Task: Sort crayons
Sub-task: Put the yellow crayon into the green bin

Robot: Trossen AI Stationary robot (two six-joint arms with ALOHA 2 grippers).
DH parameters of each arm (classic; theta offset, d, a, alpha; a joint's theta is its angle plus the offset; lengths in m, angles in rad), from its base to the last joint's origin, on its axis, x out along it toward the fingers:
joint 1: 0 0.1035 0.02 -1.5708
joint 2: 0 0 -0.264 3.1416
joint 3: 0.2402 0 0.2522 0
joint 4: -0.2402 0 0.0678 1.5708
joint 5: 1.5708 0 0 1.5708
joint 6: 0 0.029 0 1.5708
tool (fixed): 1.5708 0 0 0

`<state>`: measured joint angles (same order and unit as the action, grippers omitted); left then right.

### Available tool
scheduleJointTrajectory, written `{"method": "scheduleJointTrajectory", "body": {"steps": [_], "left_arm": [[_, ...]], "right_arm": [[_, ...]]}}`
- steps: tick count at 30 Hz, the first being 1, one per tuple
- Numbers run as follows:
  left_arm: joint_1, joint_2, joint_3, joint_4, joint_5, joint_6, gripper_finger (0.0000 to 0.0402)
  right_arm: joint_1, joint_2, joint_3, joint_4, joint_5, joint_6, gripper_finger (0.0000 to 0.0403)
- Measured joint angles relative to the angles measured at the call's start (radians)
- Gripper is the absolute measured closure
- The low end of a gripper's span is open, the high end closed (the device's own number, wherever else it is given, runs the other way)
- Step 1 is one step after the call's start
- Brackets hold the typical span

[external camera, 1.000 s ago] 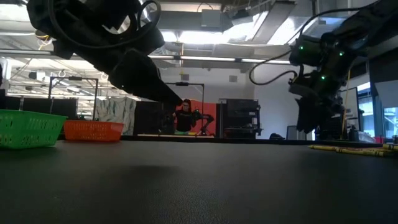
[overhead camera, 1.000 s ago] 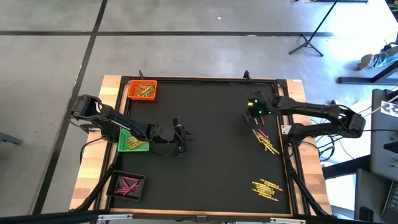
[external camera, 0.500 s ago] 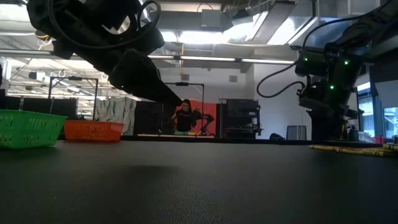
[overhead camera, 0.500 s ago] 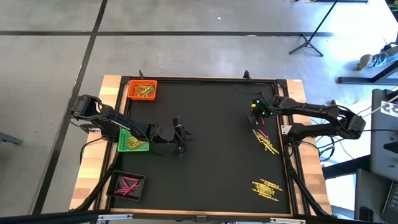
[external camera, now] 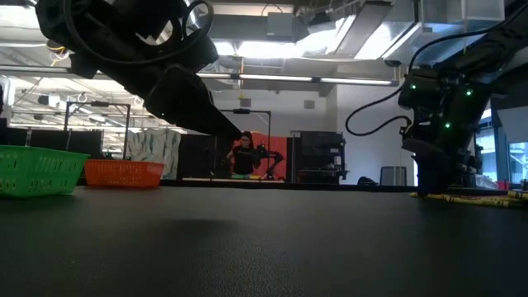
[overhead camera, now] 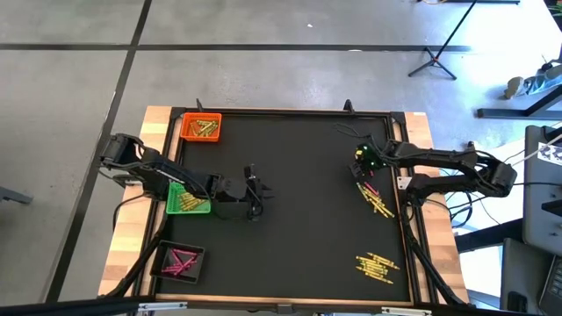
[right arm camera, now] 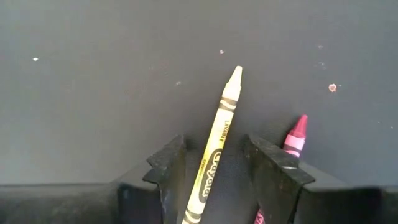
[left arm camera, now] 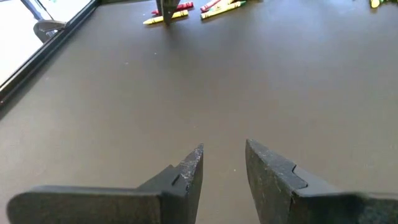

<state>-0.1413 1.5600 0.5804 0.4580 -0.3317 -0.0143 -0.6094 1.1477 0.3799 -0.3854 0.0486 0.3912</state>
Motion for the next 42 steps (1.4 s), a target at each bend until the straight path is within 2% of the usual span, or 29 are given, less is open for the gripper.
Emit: {"method": "scheduleJointTrajectory", "body": {"steps": [4, 13, 16, 21, 28, 34, 39, 42], "left_arm": [[0.0, 0.0, 0.0, 0.0, 0.0, 0.0, 0.0298], [0.0, 0.0, 0.0, 0.0, 0.0, -0.001, 0.0298], [0.0, 0.0, 0.0, 0.0, 0.0, -0.001, 0.0298], [0.0, 0.0, 0.0, 0.008, 0.0, -0.001, 0.0298], [0.0, 0.0, 0.0, 0.009, 0.0, -0.001, 0.0298], [0.003, 0.0, 0.0, 0.009, 0.007, -0.01, 0.0298], [0.023, 0.0, 0.0, 0.009, 0.011, -0.06, 0.0297], [0.032, 0.01, 0.0, 0.019, 0.066, -0.064, 0.0288]], "right_arm": [[0.001, 0.0, 0.0, 0.0, 0.005, 0.0, 0.0251], [0.0, 0.001, 0.0, 0.0, 0.004, -0.034, 0.0372], [0.0, 0.001, 0.0, 0.002, 0.004, -0.063, 0.0394], [0.0, 0.003, -0.004, 0.061, -0.028, -0.11, 0.0378], [0.022, 0.003, -0.004, 0.248, -0.19, -0.138, 0.0385], [0.173, 0.003, -0.003, 0.447, -0.234, -0.154, 0.0383], [0.311, 0.004, -0.003, 0.586, -0.195, -0.157, 0.038], [0.385, 0.026, -0.002, 0.654, -0.16, -0.157, 0.038]]}}
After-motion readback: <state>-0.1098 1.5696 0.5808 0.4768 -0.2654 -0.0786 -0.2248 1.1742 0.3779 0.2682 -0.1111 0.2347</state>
